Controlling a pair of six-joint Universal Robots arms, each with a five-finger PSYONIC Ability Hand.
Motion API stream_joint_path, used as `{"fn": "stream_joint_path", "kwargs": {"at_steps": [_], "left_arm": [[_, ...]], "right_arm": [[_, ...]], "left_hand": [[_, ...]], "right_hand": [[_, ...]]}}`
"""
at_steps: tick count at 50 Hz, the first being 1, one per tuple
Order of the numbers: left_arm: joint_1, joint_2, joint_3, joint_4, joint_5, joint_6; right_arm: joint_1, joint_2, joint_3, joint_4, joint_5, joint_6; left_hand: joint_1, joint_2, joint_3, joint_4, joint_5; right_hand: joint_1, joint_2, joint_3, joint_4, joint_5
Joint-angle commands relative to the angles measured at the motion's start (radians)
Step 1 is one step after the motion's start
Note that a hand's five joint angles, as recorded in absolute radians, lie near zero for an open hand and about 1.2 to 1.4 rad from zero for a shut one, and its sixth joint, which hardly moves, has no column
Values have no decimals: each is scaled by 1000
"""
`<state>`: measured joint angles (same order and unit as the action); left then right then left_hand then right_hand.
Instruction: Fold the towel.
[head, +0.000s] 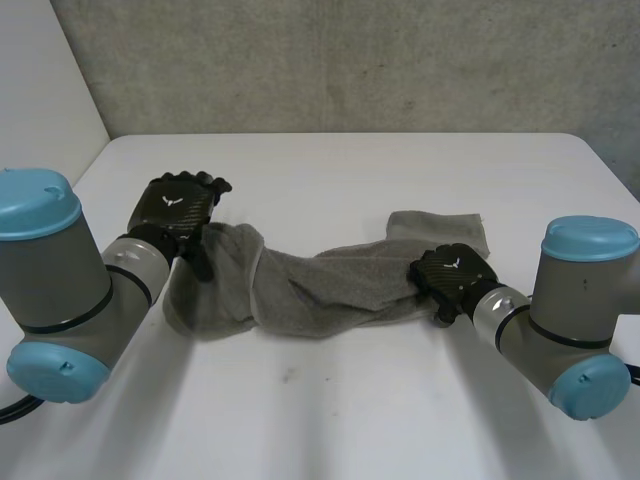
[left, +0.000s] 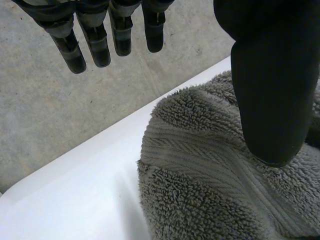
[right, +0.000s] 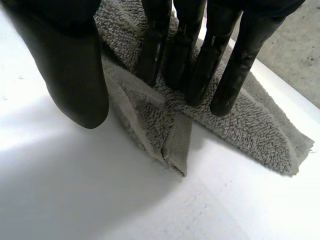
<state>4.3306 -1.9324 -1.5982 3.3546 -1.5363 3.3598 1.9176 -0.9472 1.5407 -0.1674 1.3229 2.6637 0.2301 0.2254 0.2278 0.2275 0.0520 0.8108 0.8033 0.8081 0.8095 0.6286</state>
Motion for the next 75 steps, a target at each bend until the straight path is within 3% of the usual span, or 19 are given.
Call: {"fn": "stream_joint_path", "kwargs": {"at_steps": [1,8,13,20,33,40,46,52,55,57,58,60,62,66,68,69,71,74,75], "left_arm": [[0,-2,-5,3,1,0],[0,-5,-6,5,7,0],[1,-13,0,6,13,0],[1,-25,18,6,30,1],[1,-131,128,-49,211,1],[1,-203,190,-98,214,29],[-3,-270,225,-116,219,166],[-15,-300,244,-132,214,222],[-17,-309,248,-146,214,225],[-17,-319,254,-147,214,225],[-17,-320,254,-147,214,225],[-17,-326,262,-146,203,227],[-17,-327,291,-141,196,225],[-17,-318,359,-138,156,225],[-17,-304,481,-120,63,227],[-17,-304,481,-119,62,227],[-17,-292,555,-104,13,224],[-17,-267,698,-38,-74,211],[-17,-254,740,13,-106,205]], "right_arm": [[1,8,-30,0,9,2],[6,25,-65,0,12,25],[8,37,-97,2,19,33],[-8,-30,-84,19,39,33],[-167,-328,-8,247,55,-88],[-247,-380,-28,445,50,-301],[-253,-436,-56,546,35,-357],[-299,-452,-96,612,-2,-381],[-318,-452,-97,615,-24,-384],[-321,-452,-97,614,-31,-386],[-321,-452,-100,612,-36,-386],[-321,-450,-103,608,-34,-384],[-319,-446,-109,598,-33,-384],[-307,-417,-157,542,-28,-366],[-301,-339,-290,397,11,-322],[-301,-338,-290,396,12,-321],[-257,-283,-436,189,82,-211],[-223,-271,-484,48,121,-142],[-198,-268,-505,-92,145,-78]], "left_hand": [[16,20,18,18,19],[25,29,27,27,28],[27,32,30,30,31],[30,35,33,33,34],[112,117,115,115,116],[171,176,174,174,175],[207,211,209,209,210],[218,223,221,221,222],[295,299,297,297,298],[499,503,501,501,502],[500,505,502,503,504],[732,737,734,735,736],[1164,1169,1167,1167,1168],[1166,1171,1168,1169,1170],[1166,1171,1168,1169,1170],[1166,1171,1168,1169,1170],[1166,1171,1168,1169,1170],[1166,1171,1168,1169,1170],[1166,1171,1168,1169,1170]], "right_hand": [[75,83,78,77,83],[225,233,228,227,233],[584,592,587,586,592],[585,593,588,587,593],[585,593,588,587,593],[585,593,588,587,593],[585,593,588,587,593],[585,593,588,587,593],[585,593,588,587,593],[585,593,588,587,593],[585,593,588,587,593],[585,593,588,587,593],[585,593,588,587,593],[585,593,588,587,593],[585,593,588,587,593],[585,593,588,587,593],[585,593,588,587,593],[585,593,588,587,593],[585,593,588,587,593]]}}
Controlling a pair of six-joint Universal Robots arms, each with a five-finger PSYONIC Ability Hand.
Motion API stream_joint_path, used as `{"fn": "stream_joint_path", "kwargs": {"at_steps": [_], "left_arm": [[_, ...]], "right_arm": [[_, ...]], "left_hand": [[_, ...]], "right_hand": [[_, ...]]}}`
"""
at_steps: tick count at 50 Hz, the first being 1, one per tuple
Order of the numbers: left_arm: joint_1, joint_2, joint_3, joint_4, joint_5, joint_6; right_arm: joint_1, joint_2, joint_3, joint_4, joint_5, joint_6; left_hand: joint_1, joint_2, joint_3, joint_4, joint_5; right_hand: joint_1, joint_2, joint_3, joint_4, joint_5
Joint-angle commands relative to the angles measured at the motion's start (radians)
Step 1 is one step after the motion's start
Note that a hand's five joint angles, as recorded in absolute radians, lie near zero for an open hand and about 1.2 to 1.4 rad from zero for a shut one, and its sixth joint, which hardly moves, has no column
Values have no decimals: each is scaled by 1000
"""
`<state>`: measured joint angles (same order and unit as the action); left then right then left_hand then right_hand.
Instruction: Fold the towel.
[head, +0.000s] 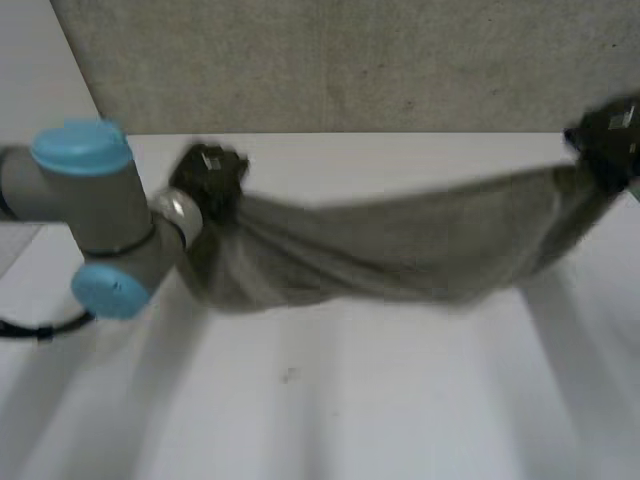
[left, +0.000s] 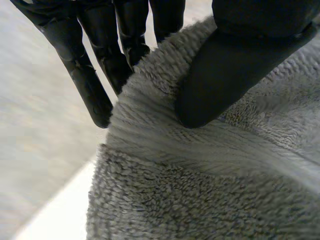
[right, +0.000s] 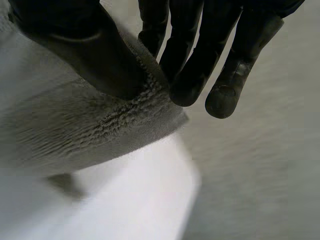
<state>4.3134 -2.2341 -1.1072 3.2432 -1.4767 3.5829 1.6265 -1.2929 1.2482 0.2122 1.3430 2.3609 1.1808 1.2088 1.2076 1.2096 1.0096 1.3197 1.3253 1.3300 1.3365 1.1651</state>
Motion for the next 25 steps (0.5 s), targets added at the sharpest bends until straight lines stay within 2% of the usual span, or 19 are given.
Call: {"fn": "stream_joint_path", "kwargs": {"at_steps": [1,2,3,5,7,9,10,12,13,14,15,16,17,18,20,25], "left_arm": [[0,63,276,176,-189,-32],[0,64,276,176,-189,-32],[0,80,274,213,-203,-50],[0,96,256,233,-211,-74],[0,113,208,231,-211,-101],[0,152,36,218,-206,-137],[0,153,35,217,-206,-138],[-1,191,-185,213,-194,-144],[-1,191,-186,213,-194,-144],[-1,201,-280,214,-194,-142],[-1,202,-281,214,-194,-142],[-1,214,-374,217,-194,-141],[-1,218,-452,217,-194,-141],[-1,218,-453,217,-194,-141],[0,223,-580,207,-194,-135],[9,249,-704,169,-195,-115]], "right_arm": [[104,79,-214,-594,142,274],[104,79,-214,-596,142,274],[105,83,-211,-669,146,311],[110,84,-208,-675,142,327],[118,96,-191,-615,128,331],[122,104,-166,-550,105,328],[122,104,-165,-550,105,328],[137,127,-112,-382,26,316],[138,127,-112,-381,25,316],[139,147,-83,-294,-20,295],[142,171,-58,-212,-59,258],[142,172,-58,-211,-59,258],[144,193,-28,-138,-79,207],[144,193,-27,-137,-79,207],[145,214,46,-38,-93,93],[135,211,137,-17,-82,-14]], "left_hand": [[215,187,189,187,212],[215,187,189,187,212],[215,187,189,187,212],[215,187,189,187,212],[215,187,189,187,212],[215,187,189,187,212],[215,187,189,187,212],[215,187,189,187,212],[215,187,189,187,212],[215,187,189,187,212],[215,187,189,187,212],[215,187,189,187,212],[215,187,189,187,212],[215,187,189,187,212],[215,187,189,187,212],[175,147,148,146,172]], "right_hand": [[77,71,66,60,57],[77,71,66,60,57],[77,71,66,60,57],[77,71,66,60,57],[77,71,66,60,57],[77,71,66,60,57],[77,71,66,60,57],[77,71,66,60,57],[77,71,66,60,57],[77,71,66,60,57],[77,71,66,60,57],[77,71,66,60,57],[77,71,66,60,57],[77,71,66,60,57],[77,71,66,60,57],[77,71,66,60,57]]}}
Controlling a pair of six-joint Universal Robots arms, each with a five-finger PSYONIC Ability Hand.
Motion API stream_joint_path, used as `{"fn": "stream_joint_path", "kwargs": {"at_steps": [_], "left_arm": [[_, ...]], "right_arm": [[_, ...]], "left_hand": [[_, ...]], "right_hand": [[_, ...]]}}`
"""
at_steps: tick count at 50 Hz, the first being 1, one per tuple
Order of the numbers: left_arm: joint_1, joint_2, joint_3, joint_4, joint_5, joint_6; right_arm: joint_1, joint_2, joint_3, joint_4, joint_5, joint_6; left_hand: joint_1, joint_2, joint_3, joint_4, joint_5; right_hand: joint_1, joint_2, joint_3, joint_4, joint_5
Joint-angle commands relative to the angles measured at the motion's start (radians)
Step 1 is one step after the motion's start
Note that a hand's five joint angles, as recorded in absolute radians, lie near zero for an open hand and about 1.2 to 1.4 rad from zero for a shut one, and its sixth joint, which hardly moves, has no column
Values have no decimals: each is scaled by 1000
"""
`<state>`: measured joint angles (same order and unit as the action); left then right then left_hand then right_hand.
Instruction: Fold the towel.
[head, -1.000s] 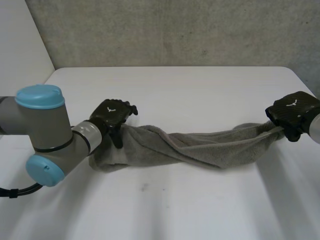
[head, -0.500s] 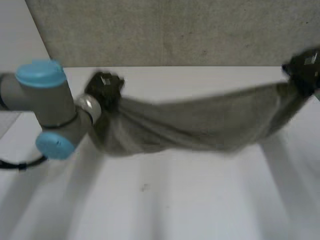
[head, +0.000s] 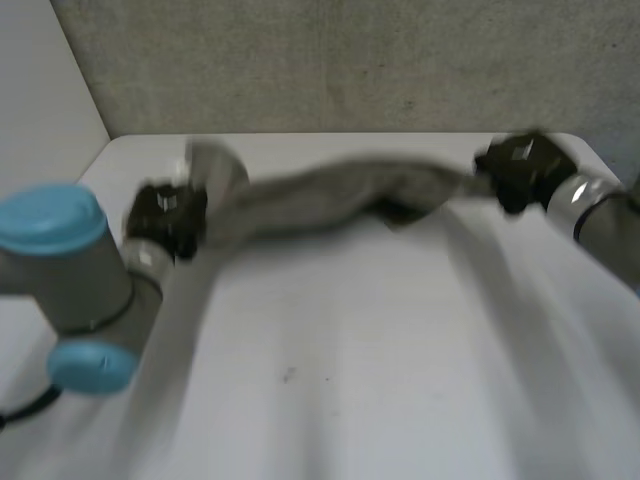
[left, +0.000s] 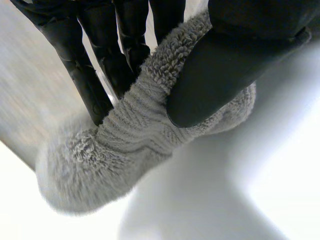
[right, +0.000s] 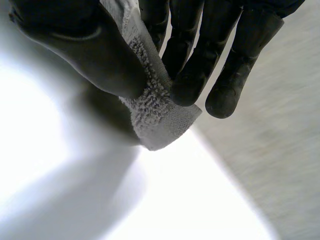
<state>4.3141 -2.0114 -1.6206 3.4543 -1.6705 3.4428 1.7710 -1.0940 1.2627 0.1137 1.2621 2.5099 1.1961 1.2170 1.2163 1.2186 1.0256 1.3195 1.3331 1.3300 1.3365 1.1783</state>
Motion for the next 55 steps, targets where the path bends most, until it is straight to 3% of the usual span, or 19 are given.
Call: {"fn": "stream_joint_path", "kwargs": {"at_steps": [1,3,4,5,6,8,14,23,38,41,46,55], "left_arm": [[9,26,-191,-43,-2,26],[-1,71,-231,-99,0,29],[-1,71,-231,-100,0,29],[-7,95,-242,-128,2,29],[-7,95,-242,-129,2,29],[-45,149,-237,-184,5,29],[-71,290,-193,-225,44,30],[-63,270,-61,-231,83,33],[4,-90,275,-339,87,44],[9,-144,327,-400,123,45],[10,-174,358,-513,270,42],[10,-181,361,-524,305,38]], "right_arm": [[-10,13,122,81,-1,-163],[-12,0,156,69,8,-158],[-12,0,156,69,8,-158],[-12,-12,173,58,13,-157],[-13,-26,188,46,17,-157],[-13,-39,207,29,20,-157],[-13,-76,280,-57,40,-158],[-12,-83,356,-147,54,-154],[-13,-72,402,-189,53,-141],[-15,-67,403,-190,53,-141],[-24,-64,406,-195,53,-141],[-35,-60,408,-200,53,-143]], "left_hand": [[159,139,139,137,155],[-138,-159,-158,-161,-142],[-140,-161,-160,-162,-144],[-349,-370,-369,-372,-353],[-351,-372,-372,-374,-355],[-708,-729,-728,-731,-712],[-932,-953,-952,-955,-936],[-921,-942,-941,-943,-925],[-677,-698,-697,-700,-681],[-633,-654,-653,-656,-637],[-633,-654,-653,-656,-637],[-645,-666,-665,-667,-649]], "right_hand": [[77,63,66,60,43],[77,63,66,60,43],[77,63,66,60,43],[77,63,66,60,43],[77,63,66,60,43],[77,63,66,60,43],[77,63,66,60,43],[77,63,66,60,43],[77,63,66,60,43],[77,63,66,60,43],[77,63,66,60,43],[77,63,66,60,43]]}}
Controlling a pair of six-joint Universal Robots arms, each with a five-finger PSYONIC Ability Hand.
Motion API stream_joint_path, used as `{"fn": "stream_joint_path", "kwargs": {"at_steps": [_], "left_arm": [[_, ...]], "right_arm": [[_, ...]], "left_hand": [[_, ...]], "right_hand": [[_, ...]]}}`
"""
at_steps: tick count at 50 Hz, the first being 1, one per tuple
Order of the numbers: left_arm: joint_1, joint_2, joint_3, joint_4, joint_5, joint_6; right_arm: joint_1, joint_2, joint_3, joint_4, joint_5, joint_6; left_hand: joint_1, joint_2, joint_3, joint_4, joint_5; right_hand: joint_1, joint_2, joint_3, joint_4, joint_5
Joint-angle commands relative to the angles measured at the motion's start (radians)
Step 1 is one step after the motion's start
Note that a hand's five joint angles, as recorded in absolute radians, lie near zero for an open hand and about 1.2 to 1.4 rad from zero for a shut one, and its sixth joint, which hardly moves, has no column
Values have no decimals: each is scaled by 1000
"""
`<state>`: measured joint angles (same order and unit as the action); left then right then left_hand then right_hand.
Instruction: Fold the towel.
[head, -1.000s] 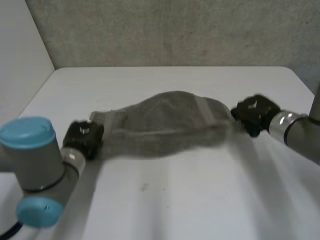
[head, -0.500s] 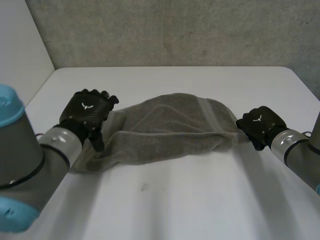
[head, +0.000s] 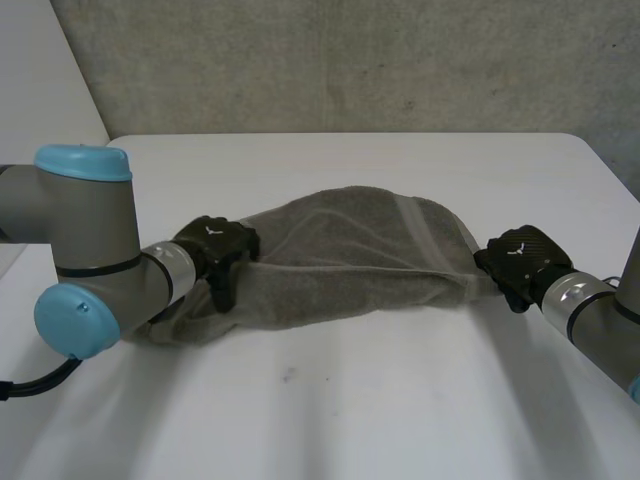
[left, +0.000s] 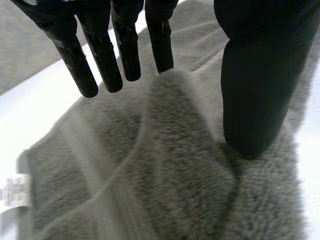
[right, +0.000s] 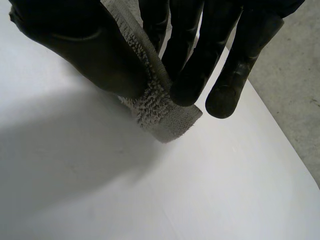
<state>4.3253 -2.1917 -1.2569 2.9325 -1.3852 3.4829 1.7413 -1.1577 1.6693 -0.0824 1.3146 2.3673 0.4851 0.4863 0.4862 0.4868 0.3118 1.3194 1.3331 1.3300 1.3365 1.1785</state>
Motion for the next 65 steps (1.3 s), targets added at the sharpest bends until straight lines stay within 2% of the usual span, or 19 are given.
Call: {"fn": "stream_joint_path", "kwargs": {"at_steps": [1,8,13,16,18,21,22,27,31,33,34,36,45,49,56,60,62,64,65], "left_arm": [[-1,-8,-2,-3,20,-1],[-1,-42,17,0,5,2],[-1,-54,27,23,-40,2],[-1,-59,22,54,-61,4],[-1,-59,16,72,-71,4],[-1,-59,14,73,-72,4],[-1,-57,13,71,-72,4],[1,-3,11,53,-74,5],[11,157,-13,19,-74,4],[16,226,-19,17,-74,4],[20,298,-22,16,-74,4],[19,369,-22,16,-75,1],[14,755,-59,-9,-112,1],[14,822,-85,-3,-127,-1],[17,736,-114,17,-146,4],[17,569,-99,25,-146,5],[17,569,-99,25,-146,5],[16,416,-23,46,-146,7],[16,415,-22,46,-146,7]], "right_arm": [[-5,6,3,-4,0,0],[-5,6,9,-4,0,-2],[-6,6,9,-4,0,0],[-6,6,7,-4,0,-2],[-6,4,7,-4,2,-2],[-6,-7,6,-2,2,-2],[-8,-14,4,-2,5,0],[-3,-94,-11,0,26,1],[-2,-195,-37,9,37,15],[-6,-342,-91,38,40,59],[-6,-343,-91,38,40,59],[-32,-457,-175,111,31,119],[-131,-560,-388,354,-34,170],[-138,-560,-427,429,-78,165],[-160,-517,-436,509,-98,155],[-151,-368,-447,561,-97,110],[-149,-321,-457,573,-94,76],[-146,-275,-474,575,-77,36],[-129,-228,-500,573,-72,14]], "left_hand": [[69,68,68,67,68],[81,79,80,79,79],[201,200,200,199,200],[354,352,353,352,352],[590,589,589,589,589],[703,702,702,701,702],[898,897,897,896,897],[911,910,910,909,910],[911,910,910,909,910],[911,910,910,909,910],[911,910,910,909,910],[911,910,910,909,910],[911,910,910,909,910],[911,910,910,909,910],[911,910,910,909,910],[911,910,910,909,910],[911,910,910,909,910],[911,910,910,909,910],[911,910,910,909,910]], "right_hand": [[77,63,66,60,43],[77,63,66,60,43],[77,63,66,60,43],[77,63,66,60,43],[77,63,66,60,43],[77,63,66,60,43],[77,63,66,60,43],[77,63,66,60,43],[77,63,66,60,43],[77,63,66,60,43],[77,63,66,60,43],[77,63,66,60,43],[77,63,66,60,43],[77,63,66,60,43],[77,63,66,60,43],[77,63,66,60,43],[77,63,66,60,43],[77,63,66,60,43],[77,63,66,60,43]]}}
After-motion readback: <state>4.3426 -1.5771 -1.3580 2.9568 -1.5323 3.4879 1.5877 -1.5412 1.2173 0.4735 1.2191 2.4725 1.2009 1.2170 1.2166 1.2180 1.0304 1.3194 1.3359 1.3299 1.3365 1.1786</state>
